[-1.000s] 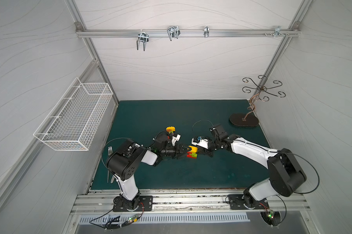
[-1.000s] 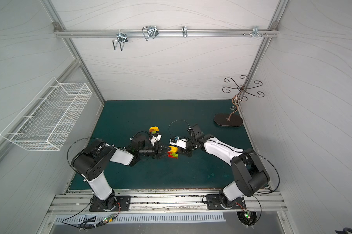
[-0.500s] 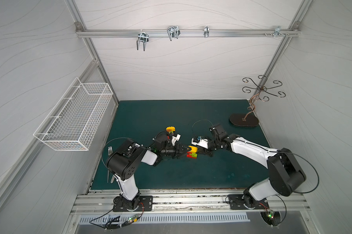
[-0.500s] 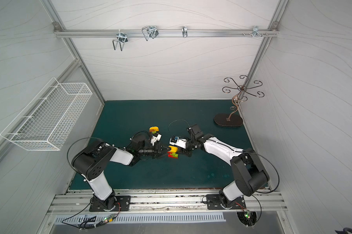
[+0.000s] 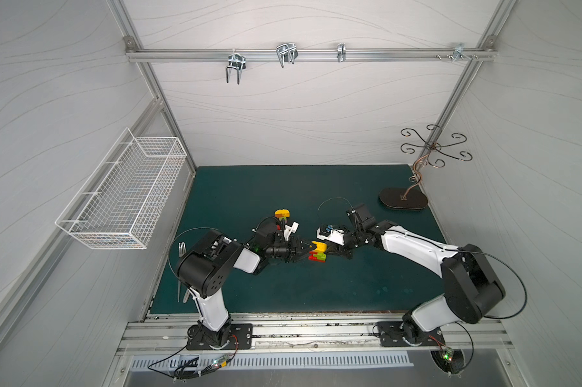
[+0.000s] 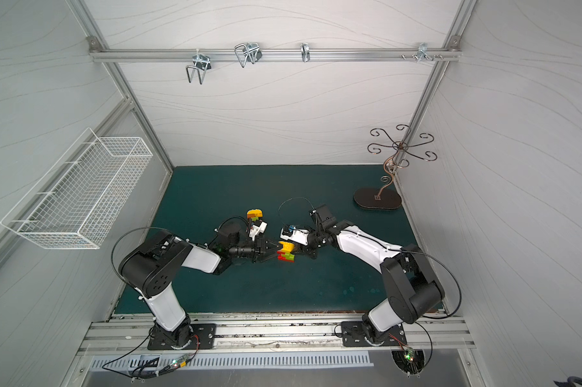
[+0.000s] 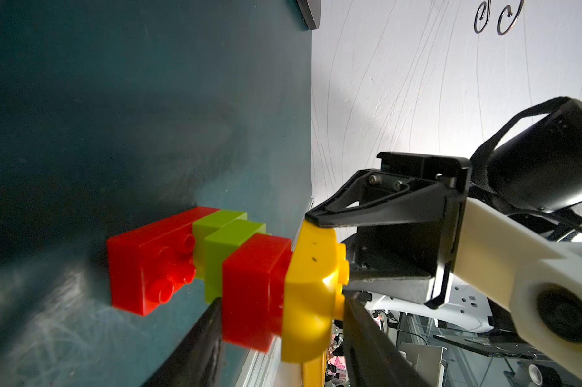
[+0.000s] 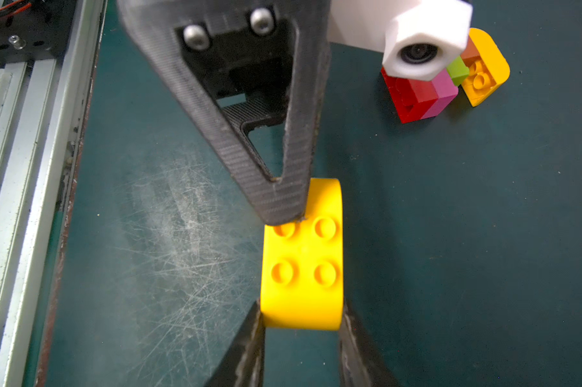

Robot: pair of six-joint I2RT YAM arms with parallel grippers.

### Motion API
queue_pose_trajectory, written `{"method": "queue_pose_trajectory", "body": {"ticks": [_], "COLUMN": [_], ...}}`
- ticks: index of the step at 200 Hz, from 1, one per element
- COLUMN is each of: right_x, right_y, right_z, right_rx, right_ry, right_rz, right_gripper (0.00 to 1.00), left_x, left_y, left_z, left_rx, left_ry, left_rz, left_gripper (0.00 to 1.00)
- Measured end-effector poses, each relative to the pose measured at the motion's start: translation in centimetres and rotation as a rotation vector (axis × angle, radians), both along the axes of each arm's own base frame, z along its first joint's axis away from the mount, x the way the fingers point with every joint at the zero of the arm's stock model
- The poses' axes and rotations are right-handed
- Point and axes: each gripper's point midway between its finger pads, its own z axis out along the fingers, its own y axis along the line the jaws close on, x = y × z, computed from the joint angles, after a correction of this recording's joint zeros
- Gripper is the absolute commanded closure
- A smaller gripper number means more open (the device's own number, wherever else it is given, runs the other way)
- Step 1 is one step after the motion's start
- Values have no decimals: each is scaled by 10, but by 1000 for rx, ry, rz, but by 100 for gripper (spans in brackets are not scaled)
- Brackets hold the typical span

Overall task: Assemble the letter s with lego
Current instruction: Assemble the lego brick with the lego brick.

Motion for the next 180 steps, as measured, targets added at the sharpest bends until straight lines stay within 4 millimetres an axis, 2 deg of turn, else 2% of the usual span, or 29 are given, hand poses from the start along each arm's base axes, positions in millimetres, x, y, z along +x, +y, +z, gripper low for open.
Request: {"method": "queue_pose_trajectory", "body": {"ticks": [65, 115, 151, 180], "right_x": [0, -1, -1, -2], "right_y": [0, -1, -1, -1], "right_z": [0, -1, 0, -1], "right_rx": [-10, -15, -17, -21], "right_ry": [8, 15, 17, 20], "right_rz": [12, 12, 12, 12], "right_gripper": [97, 94, 89, 77], "left_x": [-1, -1, -2, -2], "left_y": [0, 0, 0, 0], "left_z": [0, -1, -1, -1], "left_rx": [0, 0, -1, -2], "left_ry": [3, 5, 6, 7], "left_rz": [-3, -6, -8, -12], "left_gripper": [47, 49, 51, 53]}}
